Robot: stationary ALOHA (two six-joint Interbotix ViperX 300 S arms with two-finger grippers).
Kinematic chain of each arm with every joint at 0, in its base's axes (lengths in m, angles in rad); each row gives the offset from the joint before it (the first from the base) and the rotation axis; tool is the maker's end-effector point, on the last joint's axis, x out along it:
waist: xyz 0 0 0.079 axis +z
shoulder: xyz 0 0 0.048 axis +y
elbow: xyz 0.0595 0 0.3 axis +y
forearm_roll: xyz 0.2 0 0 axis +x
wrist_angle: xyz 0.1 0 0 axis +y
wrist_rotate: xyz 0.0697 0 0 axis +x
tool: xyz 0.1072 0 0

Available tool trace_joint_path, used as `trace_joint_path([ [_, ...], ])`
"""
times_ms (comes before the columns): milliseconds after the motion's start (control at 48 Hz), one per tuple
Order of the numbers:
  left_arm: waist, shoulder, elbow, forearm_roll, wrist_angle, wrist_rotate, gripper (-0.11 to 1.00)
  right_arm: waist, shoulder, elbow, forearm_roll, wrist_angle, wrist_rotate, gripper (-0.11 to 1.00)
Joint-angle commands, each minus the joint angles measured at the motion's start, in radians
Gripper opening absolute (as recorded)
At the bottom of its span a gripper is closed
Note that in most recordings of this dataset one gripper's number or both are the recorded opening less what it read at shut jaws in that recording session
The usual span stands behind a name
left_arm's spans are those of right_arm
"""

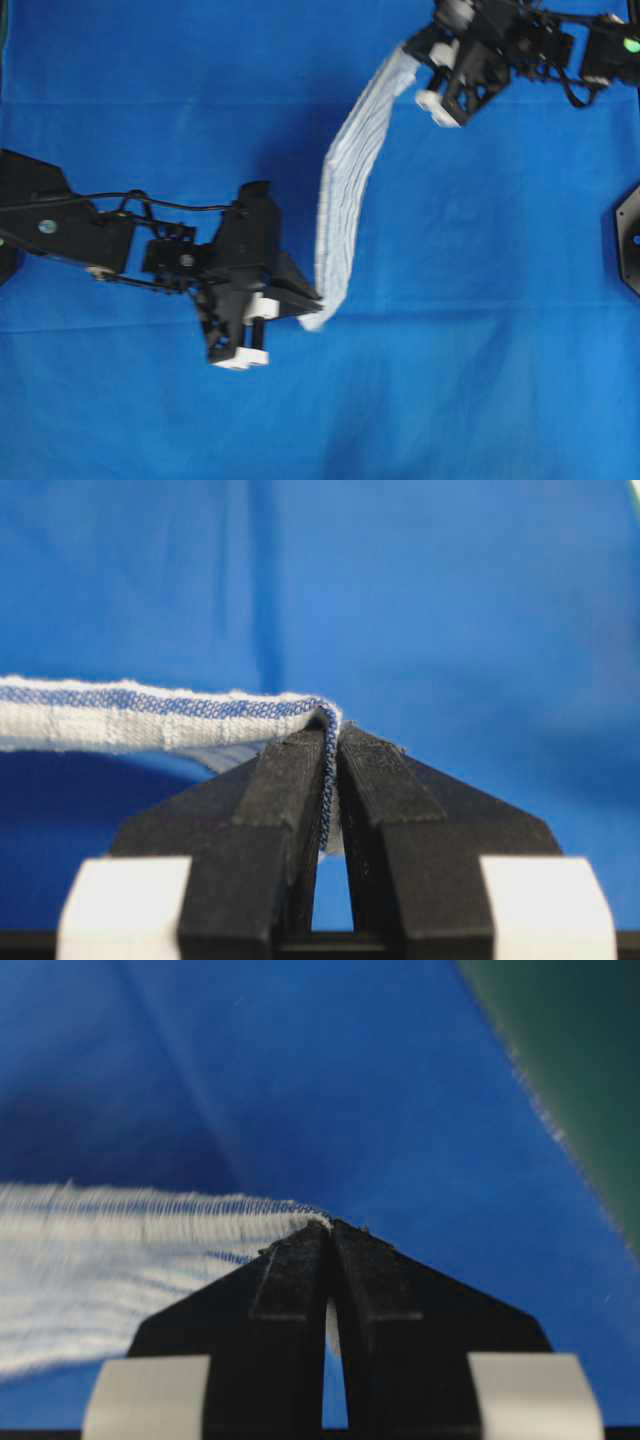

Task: Fold the blue towel.
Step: 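Lay the strip down vertically and open both grippers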

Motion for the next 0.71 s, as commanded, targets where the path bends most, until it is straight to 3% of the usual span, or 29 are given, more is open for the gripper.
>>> trace_joint_path([
  [0, -0.006, 0.023, -0.075, 0.000, -0.006, 0.006, 0.01, -0.009, 0.014, -0.055, -0.020, -0.012, -0.002, 0.01],
  [188, -0.006, 0.083, -0.160, 0.000, -0.008, 0.014, 0.01, -0.023, 0.026, -0.074, -0.046, -0.008, -0.005, 0.01],
  [563, 0.003, 0.262, -0.370, 0.002, -0.018, 0.044, 0.01, -0.060, -0.124, 0.075, -0.046, 0.009, -0.002, 0.01],
  [688, 0.008, 0.291, -0.397, 0.002, -0.021, 0.044, 0.01, -0.060, -0.127, 0.086, -0.046, 0.012, -0.003, 0.01],
])
